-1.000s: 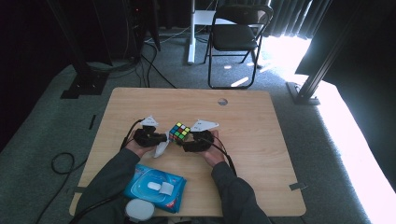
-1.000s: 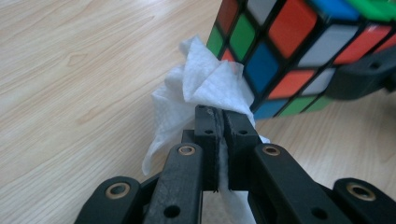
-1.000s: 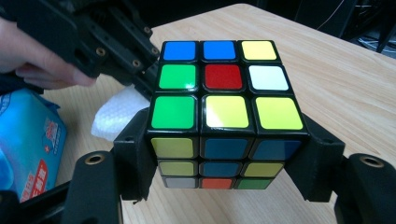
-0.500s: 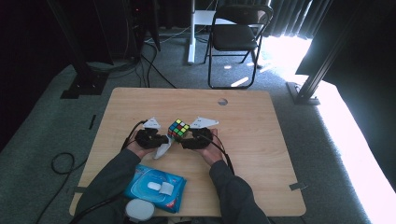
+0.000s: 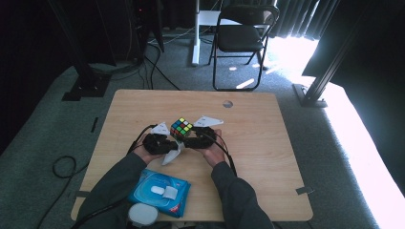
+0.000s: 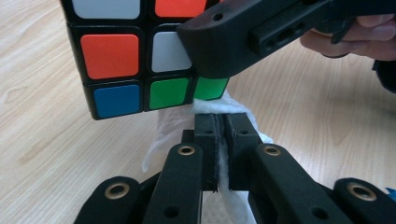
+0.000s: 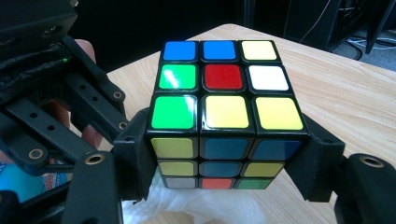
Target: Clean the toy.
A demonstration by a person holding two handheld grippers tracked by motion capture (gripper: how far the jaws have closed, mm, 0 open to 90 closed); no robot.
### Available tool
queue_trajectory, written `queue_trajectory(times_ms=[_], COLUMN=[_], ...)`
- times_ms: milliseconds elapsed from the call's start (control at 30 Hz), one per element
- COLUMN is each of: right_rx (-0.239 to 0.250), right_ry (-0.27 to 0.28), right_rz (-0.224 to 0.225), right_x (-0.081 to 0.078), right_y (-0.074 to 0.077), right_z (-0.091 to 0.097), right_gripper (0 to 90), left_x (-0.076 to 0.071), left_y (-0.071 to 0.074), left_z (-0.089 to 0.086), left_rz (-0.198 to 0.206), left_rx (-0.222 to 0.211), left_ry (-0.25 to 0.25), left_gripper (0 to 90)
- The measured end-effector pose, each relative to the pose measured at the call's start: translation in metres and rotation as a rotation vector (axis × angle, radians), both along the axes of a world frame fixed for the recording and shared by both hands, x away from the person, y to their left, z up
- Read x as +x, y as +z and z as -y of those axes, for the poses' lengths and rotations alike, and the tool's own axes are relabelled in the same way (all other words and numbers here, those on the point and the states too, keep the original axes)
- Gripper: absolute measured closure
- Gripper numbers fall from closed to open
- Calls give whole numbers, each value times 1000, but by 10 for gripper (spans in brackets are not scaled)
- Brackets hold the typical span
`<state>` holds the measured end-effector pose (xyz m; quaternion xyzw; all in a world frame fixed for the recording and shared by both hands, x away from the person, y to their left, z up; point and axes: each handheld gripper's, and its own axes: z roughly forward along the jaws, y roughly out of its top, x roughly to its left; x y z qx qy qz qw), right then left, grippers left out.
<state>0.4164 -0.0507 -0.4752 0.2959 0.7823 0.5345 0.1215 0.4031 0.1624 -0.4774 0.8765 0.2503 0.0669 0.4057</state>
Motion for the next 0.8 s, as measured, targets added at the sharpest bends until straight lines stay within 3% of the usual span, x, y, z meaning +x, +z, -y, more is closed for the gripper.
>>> queue_trajectory(times_ms=[267, 533, 800], right_rx=[9, 6, 18], right_ry=[18, 24, 22], right_rz=[-7, -12, -15], right_x=[-1, -2, -1], right_y=[0, -1, 0], right_z=[2, 4, 2], right_gripper=[342, 342, 343], left_x=[8, 12, 10], left_y=[0, -1, 0], left_z=[-19, -27, -20], left_rz=[25, 35, 36], left_rx=[-30, -28, -16], left_ry=[123, 197, 154], left_gripper=[850, 849, 850])
